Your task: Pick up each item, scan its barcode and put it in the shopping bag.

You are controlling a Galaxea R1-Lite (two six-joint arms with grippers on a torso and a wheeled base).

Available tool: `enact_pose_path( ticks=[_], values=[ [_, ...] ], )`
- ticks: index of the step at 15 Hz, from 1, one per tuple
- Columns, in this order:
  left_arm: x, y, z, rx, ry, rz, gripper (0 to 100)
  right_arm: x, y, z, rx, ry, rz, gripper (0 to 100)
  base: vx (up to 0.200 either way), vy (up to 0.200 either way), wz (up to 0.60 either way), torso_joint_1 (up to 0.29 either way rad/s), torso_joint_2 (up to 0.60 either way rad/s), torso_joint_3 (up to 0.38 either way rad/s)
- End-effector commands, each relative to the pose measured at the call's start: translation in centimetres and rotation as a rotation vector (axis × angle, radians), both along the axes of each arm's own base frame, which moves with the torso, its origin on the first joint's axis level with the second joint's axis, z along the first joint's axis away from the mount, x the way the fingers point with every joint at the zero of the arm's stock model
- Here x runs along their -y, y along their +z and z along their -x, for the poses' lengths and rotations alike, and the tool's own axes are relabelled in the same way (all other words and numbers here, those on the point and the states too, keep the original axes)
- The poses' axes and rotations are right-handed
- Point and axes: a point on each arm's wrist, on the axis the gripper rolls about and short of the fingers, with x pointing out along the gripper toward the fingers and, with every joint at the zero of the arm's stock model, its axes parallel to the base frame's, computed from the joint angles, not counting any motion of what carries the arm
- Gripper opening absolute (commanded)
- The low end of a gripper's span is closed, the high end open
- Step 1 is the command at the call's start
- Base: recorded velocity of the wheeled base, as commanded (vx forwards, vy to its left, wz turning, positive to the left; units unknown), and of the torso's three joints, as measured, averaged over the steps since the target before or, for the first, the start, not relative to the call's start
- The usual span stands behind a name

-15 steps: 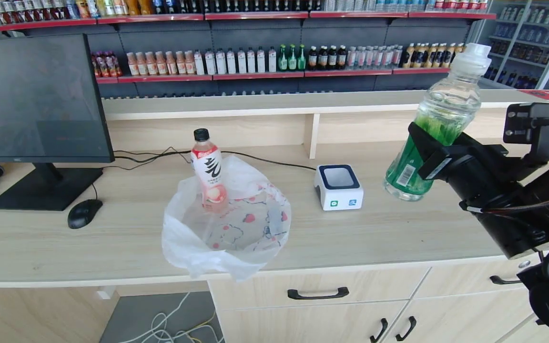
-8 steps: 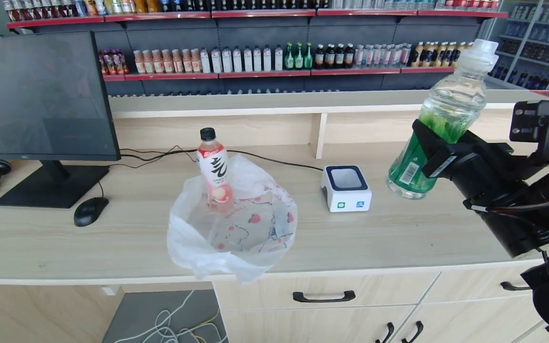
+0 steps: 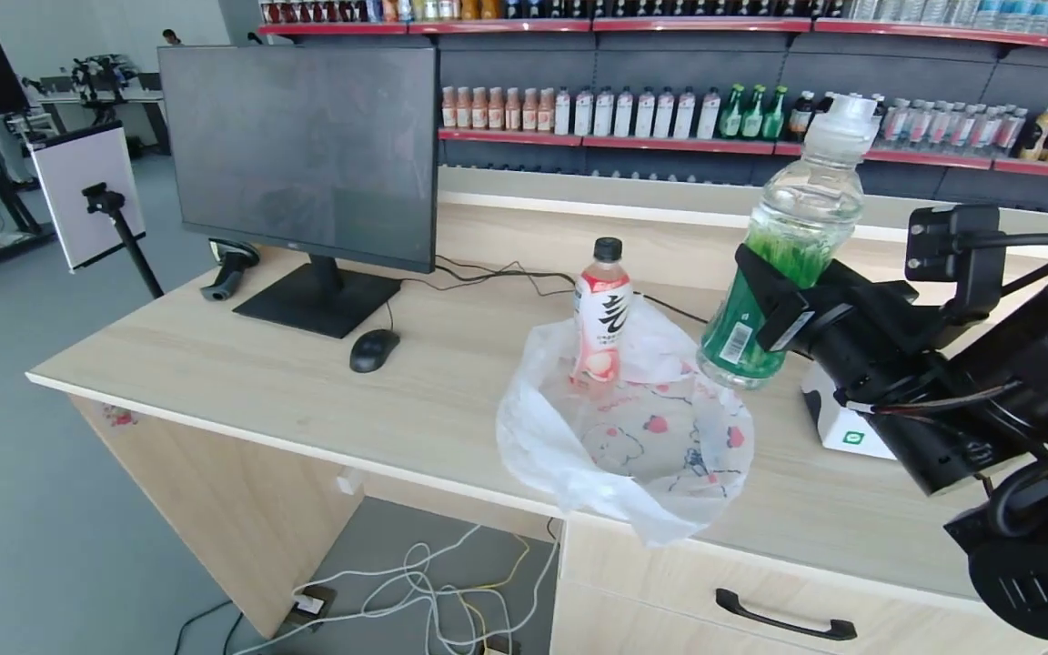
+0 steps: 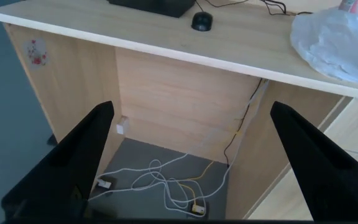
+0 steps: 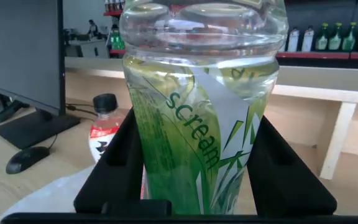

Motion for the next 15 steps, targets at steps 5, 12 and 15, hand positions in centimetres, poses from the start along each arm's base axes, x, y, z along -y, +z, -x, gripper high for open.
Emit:
enact_pose_path(
  ticks=[5, 12, 15],
  values=[
    [0.0, 0.0, 0.0, 0.001, 0.001, 0.001, 100, -0.1, -2.7, -1.3, -0.087, -0.016, 0.039, 0, 0.0, 0.0, 0.12, 0.0, 0.0, 0.0],
    [0.0, 0.0, 0.0, 0.001, 0.001, 0.001, 100, 1.8, -4.6, -3.0, -0.145, -0.092, 0.055, 0, 0.0, 0.0, 0.0, 0.0, 0.0, 0.0],
    [0.0, 0.0, 0.0, 0.001, 0.001, 0.001, 100, 2.1, -5.1, -3.3, -0.163, -0.104, 0.06, 0, 0.0, 0.0, 0.0, 0.0, 0.0, 0.0]
  ],
)
